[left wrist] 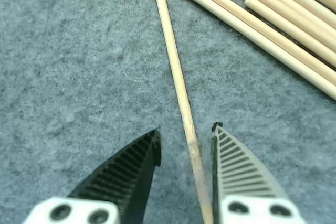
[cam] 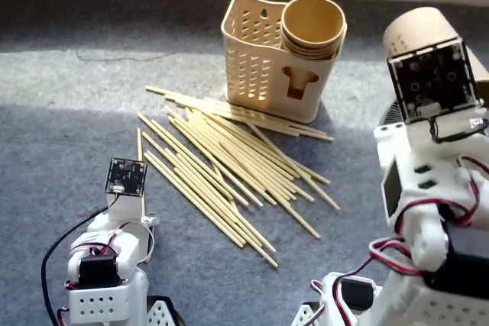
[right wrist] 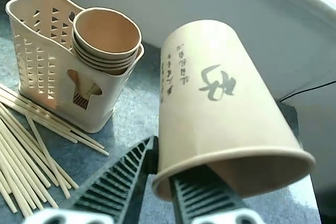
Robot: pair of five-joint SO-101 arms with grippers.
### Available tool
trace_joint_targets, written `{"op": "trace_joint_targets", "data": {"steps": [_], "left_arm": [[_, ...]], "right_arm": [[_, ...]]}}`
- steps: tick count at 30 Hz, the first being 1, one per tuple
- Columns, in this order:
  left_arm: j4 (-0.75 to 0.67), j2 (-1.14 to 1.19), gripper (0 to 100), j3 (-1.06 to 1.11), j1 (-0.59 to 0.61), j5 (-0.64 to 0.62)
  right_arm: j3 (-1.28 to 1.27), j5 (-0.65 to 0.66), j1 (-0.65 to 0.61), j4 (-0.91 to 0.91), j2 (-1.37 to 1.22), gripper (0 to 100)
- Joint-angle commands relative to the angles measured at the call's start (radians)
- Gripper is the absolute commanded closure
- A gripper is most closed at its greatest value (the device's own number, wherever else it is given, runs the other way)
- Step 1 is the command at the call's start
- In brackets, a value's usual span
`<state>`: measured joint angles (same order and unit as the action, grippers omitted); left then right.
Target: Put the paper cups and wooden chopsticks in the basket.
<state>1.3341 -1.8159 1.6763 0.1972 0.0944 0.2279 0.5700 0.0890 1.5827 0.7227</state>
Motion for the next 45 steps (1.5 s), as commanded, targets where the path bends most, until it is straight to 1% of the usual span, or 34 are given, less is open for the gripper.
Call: {"op": "trace_joint_targets", "data": {"steps": [1,7,9,16,18,20,24,27,31,38,41,45], "left_arm": [[0.008,-0.004,84,0.019,0.010,-0.006],[0.008,-0.004,84,0.019,0.010,-0.006],[0.008,-0.004,84,0.019,0.010,-0.006],[0.008,-0.004,84,0.019,0.010,-0.006],[0.008,-0.004,84,0.019,0.010,-0.006],[0.008,-0.004,84,0.019,0.010,-0.006],[0.008,-0.004,84,0.019,0.010,-0.006],[0.008,-0.004,84,0.019,0.010,-0.006],[0.008,-0.004,84,0.019,0.010,-0.006],[0.008,-0.004,84,0.019,0.010,-0.006],[0.008,-0.004,84,0.019,0.010,-0.006],[0.008,-0.004,84,0.019,0.010,-0.006]], "right_arm": [[0.025,0.058,-0.010,-0.035,-0.065,99.3],[0.028,0.180,-0.012,-0.039,-0.142,99.3],[0.025,0.227,-0.038,-0.062,-0.150,99.3],[0.021,0.253,-0.084,-0.180,-0.165,99.3],[0.021,0.299,-0.094,-0.189,-0.165,99.3],[0.021,0.351,-0.131,-0.209,-0.166,99.3],[0.018,0.420,-0.170,-0.269,-0.174,99.3],[0.019,0.474,-0.173,-0.317,-0.206,99.3],[0.019,0.560,-0.173,-0.335,-0.286,99.3],[0.030,0.578,-0.196,-0.338,-0.421,99.3],[0.030,0.580,-0.208,-0.384,-0.463,99.3],[0.030,0.663,-0.206,-0.443,-0.499,99.3]]}}
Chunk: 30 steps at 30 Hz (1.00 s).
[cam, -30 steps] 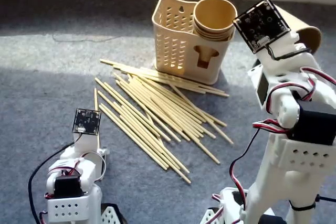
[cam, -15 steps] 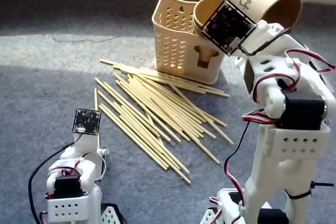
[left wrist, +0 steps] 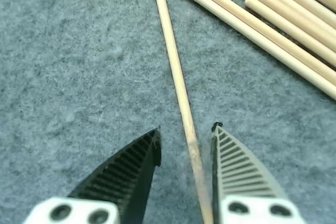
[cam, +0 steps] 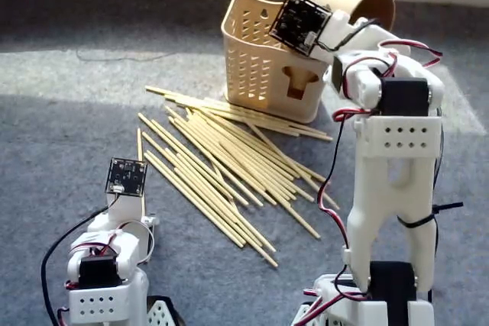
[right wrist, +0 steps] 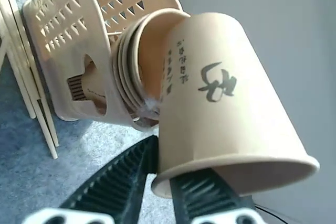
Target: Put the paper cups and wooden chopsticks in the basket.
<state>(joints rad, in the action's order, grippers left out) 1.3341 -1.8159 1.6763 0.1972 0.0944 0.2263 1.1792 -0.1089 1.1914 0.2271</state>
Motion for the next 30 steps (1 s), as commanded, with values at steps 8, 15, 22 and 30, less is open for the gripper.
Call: {"op": "trace_joint_targets", "data": {"steps": [8,15,22,30], "left_arm": [[0.008,-0.004,84,0.019,0.010,-0.006],[0.008,-0.004,84,0.019,0.010,-0.006],[0.008,-0.004,84,0.019,0.010,-0.006],[0.008,-0.004,84,0.019,0.010,-0.006]], "right_arm": [[0.031,0.063,-0.002,-0.056,-0.008,95.4],[0.111,-0.117,0.018,-0.056,-0.005,79.0],[0.194,-0.270,-0.044,-0.056,-0.012,78.9],[0.147,-0.454,-0.096,-0.166,-0.013,79.1]]}}
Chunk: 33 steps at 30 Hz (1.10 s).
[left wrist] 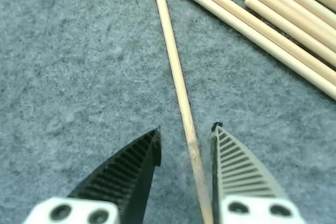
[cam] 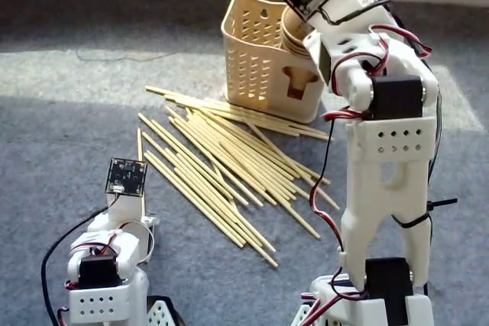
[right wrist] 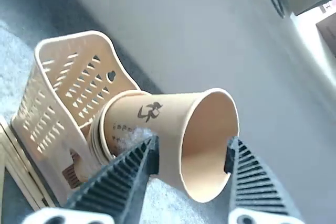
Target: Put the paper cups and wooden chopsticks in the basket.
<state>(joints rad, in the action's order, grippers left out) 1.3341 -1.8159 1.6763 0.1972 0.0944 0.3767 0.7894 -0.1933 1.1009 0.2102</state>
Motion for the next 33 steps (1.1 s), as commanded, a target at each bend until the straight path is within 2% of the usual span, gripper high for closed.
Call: {"op": "trace_joint_targets", "data": {"steps": [1,10,21,23,27,33], "left_arm": [[0.008,-0.004,84,0.019,0.010,-0.006],[0.008,-0.004,84,0.019,0.010,-0.006],[0.008,-0.004,84,0.019,0.010,-0.006],[0.008,-0.004,84,0.019,0.010,-0.006],[0.008,-0.004,84,0.019,0.010,-0.006],[0.008,-0.004,84,0.019,0.010,-0.006]], "right_arm": [[-0.021,-0.086,-0.012,-0.102,0.004,79.2],[-0.148,-0.196,-0.013,-0.226,0.005,79.3],[-0.156,-0.204,-0.035,-0.150,0.015,79.8],[-0.156,-0.204,-0.035,-0.113,0.015,84.4],[-0.153,-0.204,-0.031,-0.035,0.015,99.8],[-0.137,-0.238,-0.028,0.101,0.042,99.4]]}}
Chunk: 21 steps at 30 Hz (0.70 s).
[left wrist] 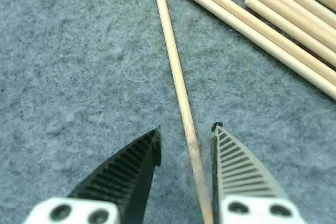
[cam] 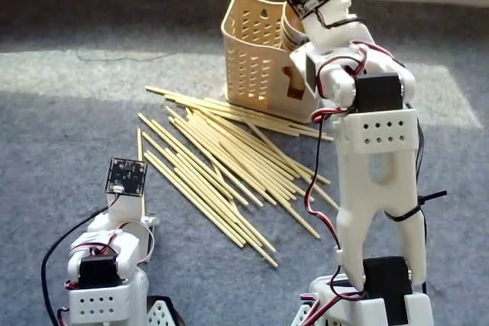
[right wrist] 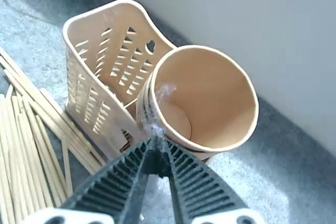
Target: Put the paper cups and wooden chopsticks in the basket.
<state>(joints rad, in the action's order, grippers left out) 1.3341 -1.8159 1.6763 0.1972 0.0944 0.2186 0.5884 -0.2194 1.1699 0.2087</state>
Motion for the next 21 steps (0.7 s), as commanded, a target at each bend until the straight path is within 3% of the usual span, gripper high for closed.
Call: {"op": "trace_joint_targets", "data": {"steps": [1,9,21], "left_arm": [[0.008,-0.004,84,0.019,0.010,-0.006],[0.008,-0.004,84,0.019,0.010,-0.006],[0.008,-0.004,84,0.019,0.010,-0.006]], "right_arm": [[0.028,-0.077,-0.002,0.028,0.068,99.4],[0.001,-0.316,-0.005,-0.064,0.196,99.4],[-0.277,-0.420,-0.004,-0.346,0.209,99.4]]}}
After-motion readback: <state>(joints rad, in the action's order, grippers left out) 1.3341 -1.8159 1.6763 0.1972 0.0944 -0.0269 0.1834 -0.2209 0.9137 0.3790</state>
